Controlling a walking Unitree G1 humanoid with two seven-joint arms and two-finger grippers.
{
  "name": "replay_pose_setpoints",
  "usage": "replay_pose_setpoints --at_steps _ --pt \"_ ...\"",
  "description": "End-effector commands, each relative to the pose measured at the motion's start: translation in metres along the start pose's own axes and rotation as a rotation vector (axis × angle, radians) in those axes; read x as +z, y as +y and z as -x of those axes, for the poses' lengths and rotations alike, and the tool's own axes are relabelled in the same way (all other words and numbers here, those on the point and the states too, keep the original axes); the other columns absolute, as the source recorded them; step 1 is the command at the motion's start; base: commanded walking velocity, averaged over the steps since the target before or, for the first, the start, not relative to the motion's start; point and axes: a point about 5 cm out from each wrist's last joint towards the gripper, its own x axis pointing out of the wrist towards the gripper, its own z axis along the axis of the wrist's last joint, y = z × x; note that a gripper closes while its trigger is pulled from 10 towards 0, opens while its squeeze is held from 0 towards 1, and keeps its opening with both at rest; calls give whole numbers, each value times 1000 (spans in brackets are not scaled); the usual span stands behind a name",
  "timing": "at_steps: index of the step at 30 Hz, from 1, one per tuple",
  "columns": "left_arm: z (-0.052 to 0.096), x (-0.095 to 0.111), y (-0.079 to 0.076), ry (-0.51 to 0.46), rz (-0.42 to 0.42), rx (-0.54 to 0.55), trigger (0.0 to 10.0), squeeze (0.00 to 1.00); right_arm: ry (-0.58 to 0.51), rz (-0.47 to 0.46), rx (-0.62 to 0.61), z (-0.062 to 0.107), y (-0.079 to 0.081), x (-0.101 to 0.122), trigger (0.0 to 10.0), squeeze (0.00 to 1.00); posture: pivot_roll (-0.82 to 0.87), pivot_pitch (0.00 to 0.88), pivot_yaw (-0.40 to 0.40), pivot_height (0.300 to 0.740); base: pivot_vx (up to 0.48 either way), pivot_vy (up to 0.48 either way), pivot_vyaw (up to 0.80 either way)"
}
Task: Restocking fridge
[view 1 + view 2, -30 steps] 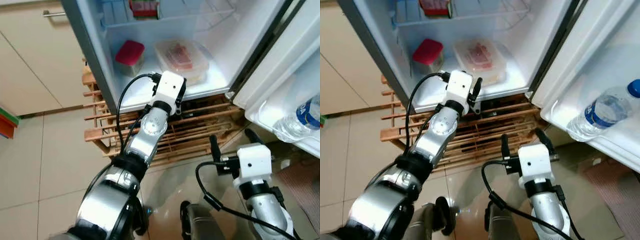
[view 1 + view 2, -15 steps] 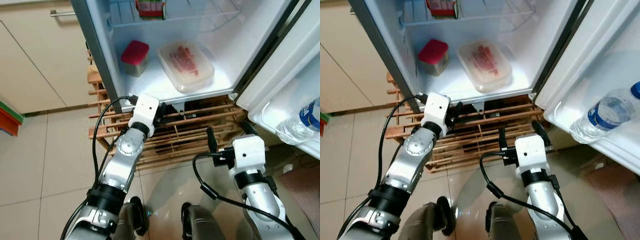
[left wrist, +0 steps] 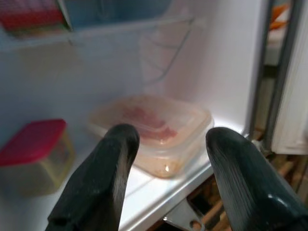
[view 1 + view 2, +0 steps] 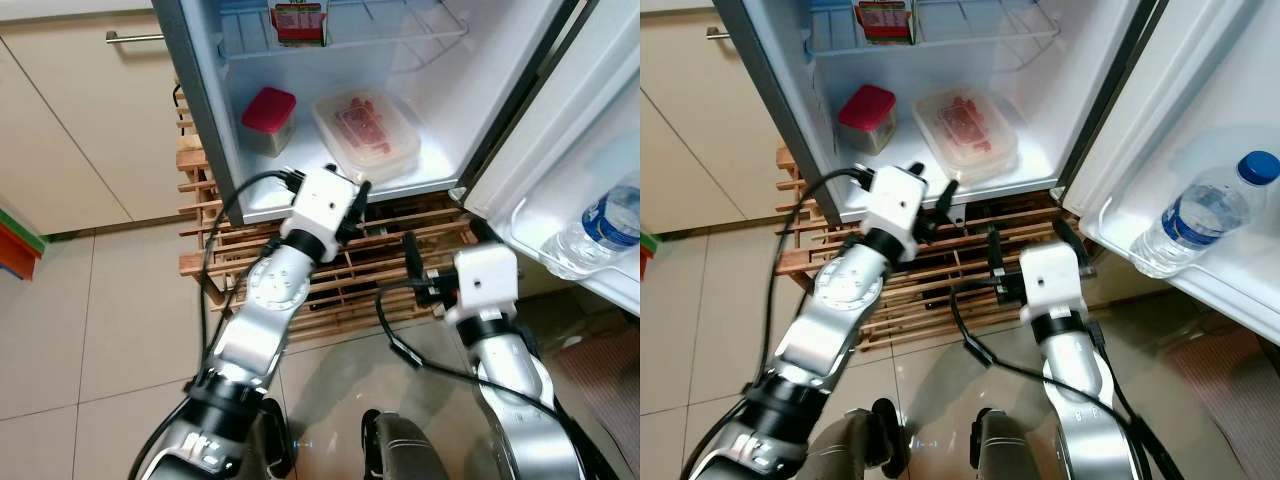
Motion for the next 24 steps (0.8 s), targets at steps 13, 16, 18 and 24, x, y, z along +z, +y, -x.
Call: replay_pose_setpoints --at_steps 13,16,18,24 --pt "77 -5 48 157 -48 6 10000 0 -15 -14 -35 -54 0 -18 10000 0 62 316 32 725 0 0 0" --pt "85 -1 56 175 -74 15 10000 0 11 4 -46 -63 -1 -25 10000 0 105 324 46 725 0 0 0" --pt "93 1 63 196 -91 31 10000 0 18 4 -60 -68 -2 -28 10000 0 140 330 64 725 0 0 0" --pt "110 7 73 254 -115 48 10000 0 15 60 -77 -81 5 -34 10000 0 192 343 88 725 0 0 0"
